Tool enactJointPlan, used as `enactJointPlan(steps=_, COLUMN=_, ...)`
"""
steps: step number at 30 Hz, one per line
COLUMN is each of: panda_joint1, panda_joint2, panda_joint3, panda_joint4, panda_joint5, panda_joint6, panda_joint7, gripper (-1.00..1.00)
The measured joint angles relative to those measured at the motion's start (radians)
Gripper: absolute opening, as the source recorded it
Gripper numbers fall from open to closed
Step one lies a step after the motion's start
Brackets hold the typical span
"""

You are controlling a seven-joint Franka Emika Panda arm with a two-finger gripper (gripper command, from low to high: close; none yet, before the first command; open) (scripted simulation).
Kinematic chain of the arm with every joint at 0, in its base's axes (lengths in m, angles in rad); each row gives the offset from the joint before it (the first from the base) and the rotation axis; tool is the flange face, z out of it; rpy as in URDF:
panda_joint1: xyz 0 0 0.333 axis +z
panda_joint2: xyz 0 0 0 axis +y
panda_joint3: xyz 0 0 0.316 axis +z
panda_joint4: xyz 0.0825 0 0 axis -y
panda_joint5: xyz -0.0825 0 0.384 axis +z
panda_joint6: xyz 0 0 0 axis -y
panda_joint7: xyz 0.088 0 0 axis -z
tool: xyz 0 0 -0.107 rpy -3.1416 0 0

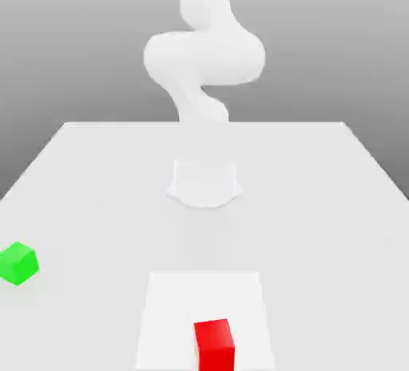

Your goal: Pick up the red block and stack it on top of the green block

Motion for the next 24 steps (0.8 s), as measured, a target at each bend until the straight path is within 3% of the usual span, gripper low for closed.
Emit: enactJointPlan(steps=24, panda_joint1=0.043, panda_joint2=0.876, panda_joint3=-0.018, panda_joint4=-0.136, panda_joint5=0.014, panda_joint6=0.324, panda_joint7=-0.147, gripper=0.00)
